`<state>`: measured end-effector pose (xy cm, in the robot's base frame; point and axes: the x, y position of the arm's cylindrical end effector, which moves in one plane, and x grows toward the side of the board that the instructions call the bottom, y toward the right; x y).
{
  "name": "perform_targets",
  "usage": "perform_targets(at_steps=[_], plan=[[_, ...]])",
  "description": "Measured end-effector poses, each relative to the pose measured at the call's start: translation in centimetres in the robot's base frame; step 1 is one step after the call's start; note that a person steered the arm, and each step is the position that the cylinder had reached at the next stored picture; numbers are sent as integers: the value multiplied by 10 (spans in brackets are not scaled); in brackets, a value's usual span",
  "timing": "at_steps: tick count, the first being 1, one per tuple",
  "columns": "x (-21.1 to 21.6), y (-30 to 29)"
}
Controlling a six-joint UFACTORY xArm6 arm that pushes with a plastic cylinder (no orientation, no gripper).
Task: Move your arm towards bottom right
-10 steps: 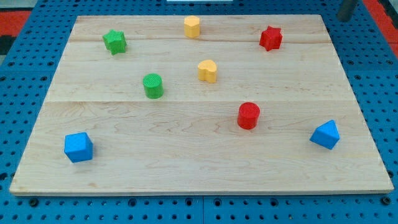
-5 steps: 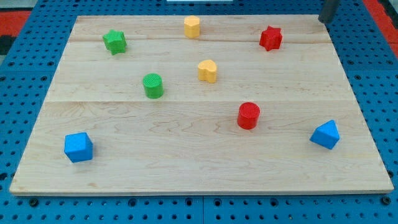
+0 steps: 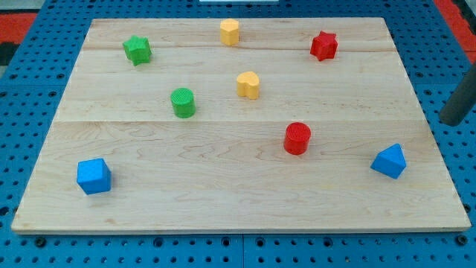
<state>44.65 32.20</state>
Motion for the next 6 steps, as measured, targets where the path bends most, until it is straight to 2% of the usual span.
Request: perform_targets(at_steps=[4,5,6], plan=[[1,8],[17,7],[65,12]])
